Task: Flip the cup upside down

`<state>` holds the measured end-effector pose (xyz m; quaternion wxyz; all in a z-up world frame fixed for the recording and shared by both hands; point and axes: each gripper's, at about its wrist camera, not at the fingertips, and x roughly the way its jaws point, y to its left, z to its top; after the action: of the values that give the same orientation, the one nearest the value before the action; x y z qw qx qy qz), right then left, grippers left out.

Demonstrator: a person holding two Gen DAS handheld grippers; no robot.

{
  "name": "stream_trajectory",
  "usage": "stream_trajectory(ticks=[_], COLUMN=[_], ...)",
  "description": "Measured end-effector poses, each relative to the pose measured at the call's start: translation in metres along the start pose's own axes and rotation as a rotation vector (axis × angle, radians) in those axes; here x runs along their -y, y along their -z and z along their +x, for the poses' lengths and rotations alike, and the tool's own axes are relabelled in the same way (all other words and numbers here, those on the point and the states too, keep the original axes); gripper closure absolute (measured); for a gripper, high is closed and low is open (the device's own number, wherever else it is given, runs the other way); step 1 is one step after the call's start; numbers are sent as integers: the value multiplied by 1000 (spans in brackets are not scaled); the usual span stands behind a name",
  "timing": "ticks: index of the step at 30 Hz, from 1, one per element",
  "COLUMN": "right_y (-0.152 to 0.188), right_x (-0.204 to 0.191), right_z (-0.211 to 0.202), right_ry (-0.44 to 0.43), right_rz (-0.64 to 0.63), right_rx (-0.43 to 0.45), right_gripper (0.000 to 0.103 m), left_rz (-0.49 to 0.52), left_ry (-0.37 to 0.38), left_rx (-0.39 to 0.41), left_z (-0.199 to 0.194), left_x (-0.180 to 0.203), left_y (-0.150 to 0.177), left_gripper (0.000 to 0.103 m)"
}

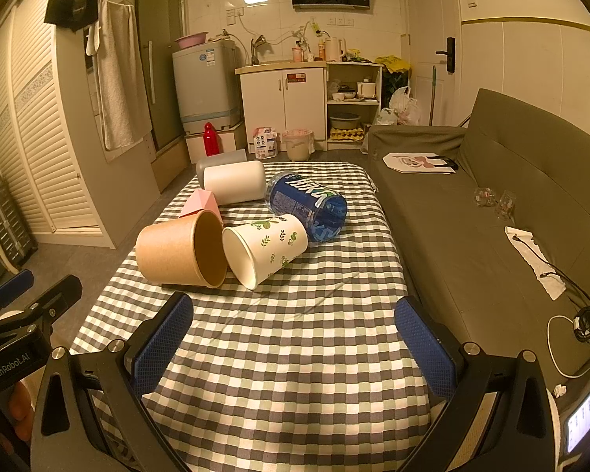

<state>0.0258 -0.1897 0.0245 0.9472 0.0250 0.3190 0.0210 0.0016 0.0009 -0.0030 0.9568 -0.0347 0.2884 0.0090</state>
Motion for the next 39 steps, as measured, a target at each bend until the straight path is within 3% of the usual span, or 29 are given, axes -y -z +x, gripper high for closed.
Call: stream_trajectory(ticks=[18, 25, 30, 33, 39], right_y=[-2, -40, -106, -143, -176], right_x=[1, 0, -11, -32, -72], right_z=[-1, 2, 24, 53, 134], right_ry=[-9, -59, -80, -117, -205], right_rz=[-9, -86, -263, -442, -721], right_rx=[1, 28, 92, 114, 34], right_gripper=[0, 0, 0, 0, 0], left_rz=[-16, -55, -29, -33, -64], left_ry=[-21, -60, -94, -112, -156], left_rx=[-28, -44, -37, -44, -87], left_z=[4, 16, 42, 65, 123], left_x=[-4, -18, -24, -31, -43], left_y=[5, -22, -58, -77, -98], left_gripper=[0, 0, 0, 0, 0])
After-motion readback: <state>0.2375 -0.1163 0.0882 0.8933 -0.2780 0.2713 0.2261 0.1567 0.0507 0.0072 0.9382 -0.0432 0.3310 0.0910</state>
